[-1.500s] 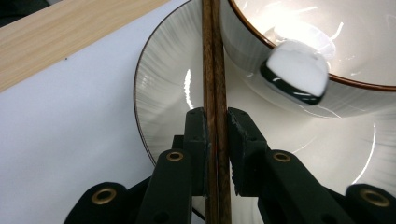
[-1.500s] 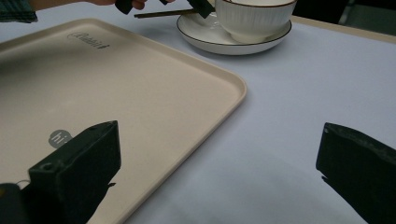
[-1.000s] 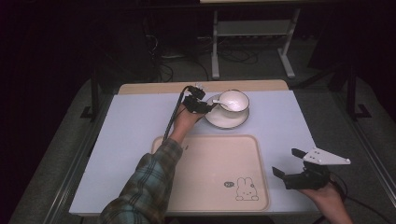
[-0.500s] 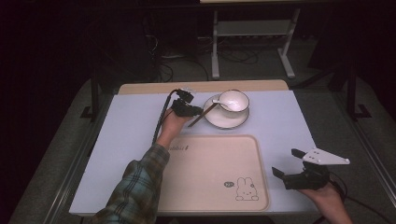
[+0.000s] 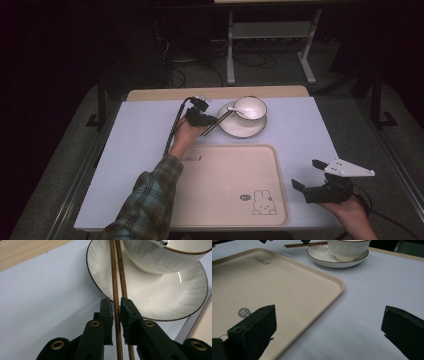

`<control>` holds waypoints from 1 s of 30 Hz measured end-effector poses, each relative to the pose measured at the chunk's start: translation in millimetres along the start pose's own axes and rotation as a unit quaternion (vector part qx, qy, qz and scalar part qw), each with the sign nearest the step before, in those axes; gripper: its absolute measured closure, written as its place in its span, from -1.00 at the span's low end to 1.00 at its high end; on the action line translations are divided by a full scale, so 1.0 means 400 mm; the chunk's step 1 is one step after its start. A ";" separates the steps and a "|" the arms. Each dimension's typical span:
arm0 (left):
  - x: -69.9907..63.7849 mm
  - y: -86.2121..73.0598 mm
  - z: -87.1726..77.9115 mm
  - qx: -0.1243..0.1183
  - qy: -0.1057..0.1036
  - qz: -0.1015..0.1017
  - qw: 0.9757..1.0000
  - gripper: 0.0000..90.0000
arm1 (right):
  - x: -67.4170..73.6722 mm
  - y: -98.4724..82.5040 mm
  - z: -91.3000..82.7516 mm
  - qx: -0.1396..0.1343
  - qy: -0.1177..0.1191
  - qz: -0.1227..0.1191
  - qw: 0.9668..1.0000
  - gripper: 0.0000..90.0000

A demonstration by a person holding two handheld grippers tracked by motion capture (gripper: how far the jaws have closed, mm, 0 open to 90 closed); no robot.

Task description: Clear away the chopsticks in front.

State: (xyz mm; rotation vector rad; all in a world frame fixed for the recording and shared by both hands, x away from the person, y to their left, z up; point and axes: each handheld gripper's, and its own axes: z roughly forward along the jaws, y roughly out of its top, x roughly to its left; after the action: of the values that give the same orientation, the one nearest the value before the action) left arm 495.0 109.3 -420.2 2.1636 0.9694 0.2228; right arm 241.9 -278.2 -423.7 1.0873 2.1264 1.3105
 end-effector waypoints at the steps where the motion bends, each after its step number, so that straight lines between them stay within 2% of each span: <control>1: 0.001 -0.001 0.002 0.001 0.000 0.000 1.000 0.76 | 0.000 0.000 0.000 0.000 0.000 0.000 1.000 -1.00; 6: 0.004 -0.010 0.016 0.009 -0.001 -0.005 1.000 0.79 | 0.000 0.000 0.000 0.000 0.000 0.001 1.000 -1.00; 17: 0.010 -0.011 0.011 0.006 0.004 -0.015 1.000 0.88 | 0.000 0.000 0.001 0.000 0.000 0.001 1.000 -1.00; 23: 0.018 -0.015 -0.029 0.012 0.009 -0.015 1.000 0.89 | -0.001 0.000 0.001 -0.001 0.000 0.002 1.000 -1.00; 29: 0.028 -0.043 -0.088 0.020 0.010 -0.017 1.000 0.89 | 0.000 0.000 0.001 -0.001 -0.001 0.002 1.000 -1.00; 30: 0.028 -0.043 -0.088 0.020 0.010 -0.017 1.000 0.89 | 0.000 0.000 0.001 -0.001 -0.001 0.002 1.000 -1.00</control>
State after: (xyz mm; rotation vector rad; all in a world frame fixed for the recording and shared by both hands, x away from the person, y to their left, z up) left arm 477.9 144.4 -408.8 2.1821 1.0299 0.2112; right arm 242.2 -278.0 -423.8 1.0926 2.1235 1.3127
